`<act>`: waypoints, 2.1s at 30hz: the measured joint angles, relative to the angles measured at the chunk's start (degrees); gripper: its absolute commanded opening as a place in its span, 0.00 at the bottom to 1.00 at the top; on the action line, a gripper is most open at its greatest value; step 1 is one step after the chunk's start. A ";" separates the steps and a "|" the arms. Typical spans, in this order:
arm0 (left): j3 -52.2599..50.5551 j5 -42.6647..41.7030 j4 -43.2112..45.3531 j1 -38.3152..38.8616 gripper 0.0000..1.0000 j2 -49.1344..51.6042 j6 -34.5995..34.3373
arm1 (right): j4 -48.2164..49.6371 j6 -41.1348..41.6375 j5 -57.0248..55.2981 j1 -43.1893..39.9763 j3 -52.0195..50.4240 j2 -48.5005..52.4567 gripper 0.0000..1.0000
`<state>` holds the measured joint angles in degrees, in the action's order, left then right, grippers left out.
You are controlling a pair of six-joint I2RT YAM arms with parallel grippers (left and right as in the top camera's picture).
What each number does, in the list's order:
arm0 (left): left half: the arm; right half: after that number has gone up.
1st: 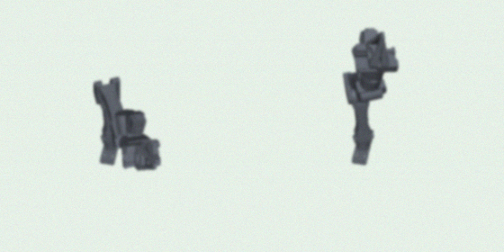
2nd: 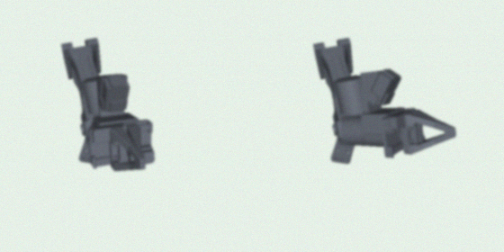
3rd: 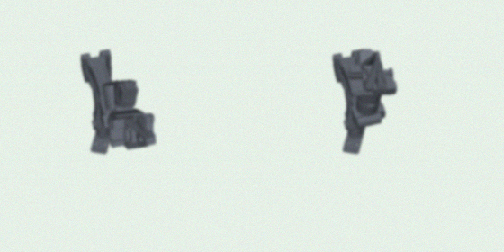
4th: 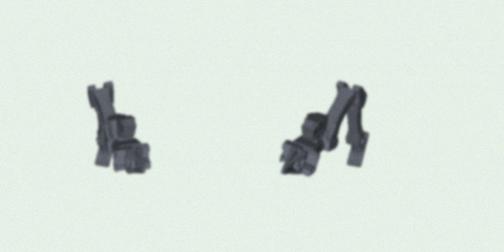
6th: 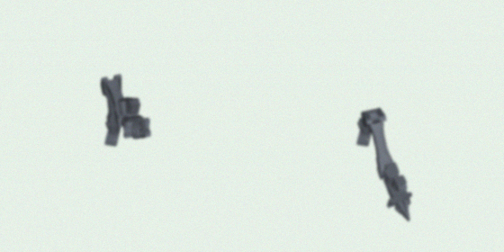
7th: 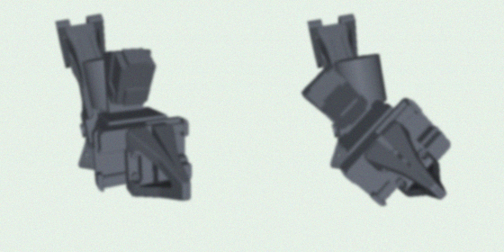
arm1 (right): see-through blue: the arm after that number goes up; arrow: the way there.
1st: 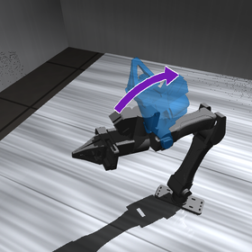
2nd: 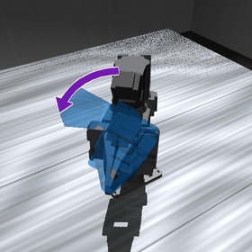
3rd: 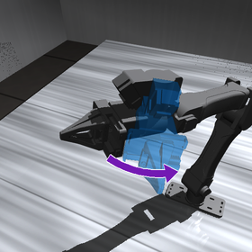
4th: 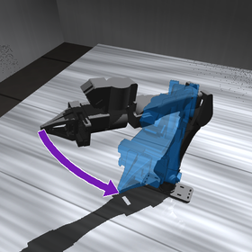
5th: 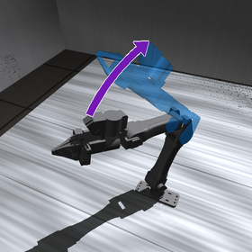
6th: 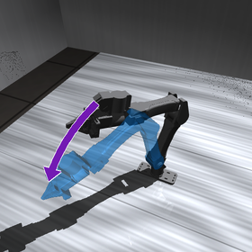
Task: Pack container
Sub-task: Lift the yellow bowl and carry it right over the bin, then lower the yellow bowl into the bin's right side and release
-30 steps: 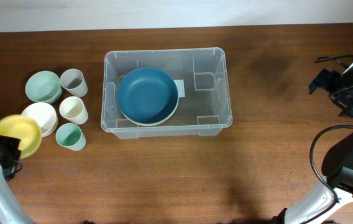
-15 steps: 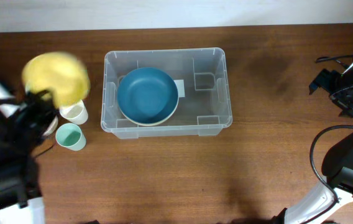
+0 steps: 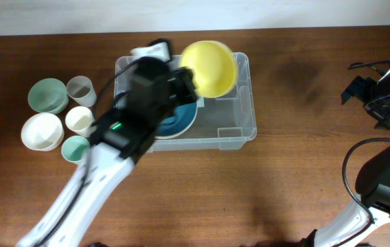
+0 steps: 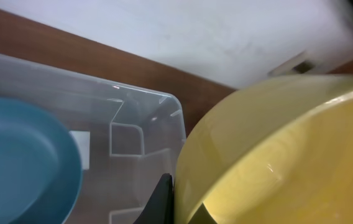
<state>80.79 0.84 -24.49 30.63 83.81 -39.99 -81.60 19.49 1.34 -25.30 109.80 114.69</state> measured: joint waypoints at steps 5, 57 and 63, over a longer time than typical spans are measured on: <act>6.27 3.93 0.24 3.06 0.01 10.34 3.76 | 0.02 0.02 0.00 0.00 0.00 0.00 0.99; 7.52 10.58 4.39 1.81 0.02 36.52 6.19 | 0.02 0.02 0.00 0.00 0.00 0.00 0.99; 7.52 10.60 4.39 1.51 0.02 38.01 6.19 | 0.04 0.02 0.00 0.00 0.00 0.00 0.99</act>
<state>88.31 11.44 -20.10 32.14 121.82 -33.80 -81.56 19.51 1.34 -25.30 109.80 114.69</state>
